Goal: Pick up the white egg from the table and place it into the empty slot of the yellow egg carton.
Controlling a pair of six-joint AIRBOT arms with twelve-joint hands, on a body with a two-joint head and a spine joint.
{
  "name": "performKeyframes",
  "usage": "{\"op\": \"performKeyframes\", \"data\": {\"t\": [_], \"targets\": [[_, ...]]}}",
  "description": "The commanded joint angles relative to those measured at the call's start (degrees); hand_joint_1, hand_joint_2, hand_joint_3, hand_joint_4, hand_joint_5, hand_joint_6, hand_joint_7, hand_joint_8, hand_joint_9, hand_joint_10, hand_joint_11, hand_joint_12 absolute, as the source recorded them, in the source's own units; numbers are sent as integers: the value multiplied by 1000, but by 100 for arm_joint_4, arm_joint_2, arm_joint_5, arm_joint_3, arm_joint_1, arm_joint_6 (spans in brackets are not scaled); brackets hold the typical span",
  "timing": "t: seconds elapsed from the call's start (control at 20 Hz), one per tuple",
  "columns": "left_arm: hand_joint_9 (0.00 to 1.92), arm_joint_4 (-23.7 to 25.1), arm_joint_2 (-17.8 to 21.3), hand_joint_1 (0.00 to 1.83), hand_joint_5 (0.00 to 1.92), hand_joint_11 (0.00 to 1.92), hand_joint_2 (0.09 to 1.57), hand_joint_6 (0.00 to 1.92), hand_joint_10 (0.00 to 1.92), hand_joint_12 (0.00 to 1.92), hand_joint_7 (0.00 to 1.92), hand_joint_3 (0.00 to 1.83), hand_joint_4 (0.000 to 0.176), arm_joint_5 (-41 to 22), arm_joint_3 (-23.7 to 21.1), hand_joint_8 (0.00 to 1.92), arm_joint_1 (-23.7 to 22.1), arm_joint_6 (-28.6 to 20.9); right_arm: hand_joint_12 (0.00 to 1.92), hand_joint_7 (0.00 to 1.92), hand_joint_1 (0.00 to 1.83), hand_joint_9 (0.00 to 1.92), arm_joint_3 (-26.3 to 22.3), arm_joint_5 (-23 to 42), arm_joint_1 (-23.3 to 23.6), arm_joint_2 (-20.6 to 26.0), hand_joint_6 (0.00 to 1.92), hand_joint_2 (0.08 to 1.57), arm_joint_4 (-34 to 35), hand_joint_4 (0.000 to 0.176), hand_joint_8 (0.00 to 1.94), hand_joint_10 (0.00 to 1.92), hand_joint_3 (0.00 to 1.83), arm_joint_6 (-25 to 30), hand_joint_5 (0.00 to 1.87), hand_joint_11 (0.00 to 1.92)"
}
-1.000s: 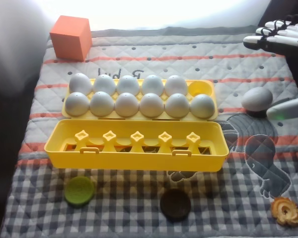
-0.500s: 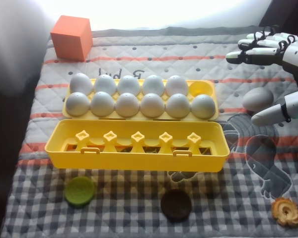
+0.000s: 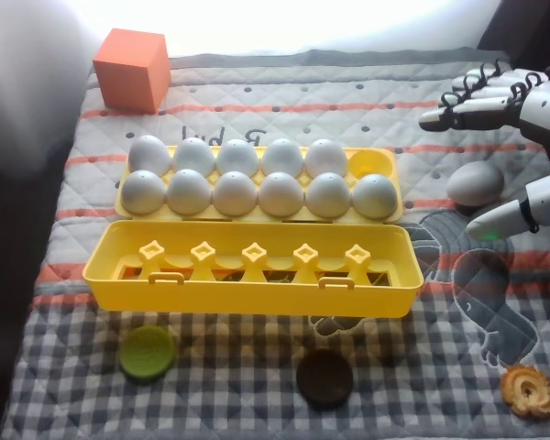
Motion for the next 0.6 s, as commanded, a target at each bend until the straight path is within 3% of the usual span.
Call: {"op": "performKeyframes", "data": {"t": [0.0,0.1,0.2,0.25,0.3,0.35,0.4,0.45,0.5,0.55], "targets": [[0,51,1,0,0,0,663,0,0,0,0,0,89,-725,19,0,-59,-29,42,385,672,168,29,541,59,5,0,803,220,106,23,16,6,46,327,83],[0,51,1,0,0,0,648,0,0,0,0,0,97,-732,19,0,-57,-30,33,440,711,195,39,519,51,-9,1,824,219,122,12,10,4,46,325,53],[0,51,1,0,0,0,653,0,0,0,0,0,90,-728,19,0,-57,-30,40,509,731,240,46,503,38,-21,1,840,210,143,9,10,2,46,329,56],[0,52,2,0,0,0,654,0,0,0,0,0,89,-728,17,0,-55,-30,37,532,733,261,55,493,37,-30,4,842,208,136,14,15,1,46,338,48],[0,52,5,0,0,0,650,0,0,0,0,0,93,-730,16,0,-49,-30,44,572,741,287,68,479,34,-41,3,840,208,164,8,10,0,46,358,58],[0,52,5,0,0,0,654,0,0,0,0,0,96,-730,16,0,-49,-30,40,599,739,301,77,471,31,-45,6,842,207,174,13,11,1,46,373,48],[0,51,5,0,0,0,655,0,0,0,0,0,93,-731,16,0,-48,-30,50,653,775,336,85,469,31,-53,7,851,207,159,10,9,1,46,429,63],[0,52,5,0,0,0,664,0,0,0,0,1,85,-731,15,0,-45,-30,48,680,794,350,90,469,31,-59,15,856,207,156,14,10,2,46,465,56],[0,52,5,0,0,0,667,0,0,0,0,2,84,-732,15,0,-42,-30,62,699,793,392,96,469,31,-64,12,877,207,127,6,10,2,46,544,70],[0,52,5,0,0,0,660,0,0,0,0,0,87,-734,15,0,-40,-30,68,711,799,398,99,469,31,-71,15,887,207,113,7,8,4,46,574,74]]}}
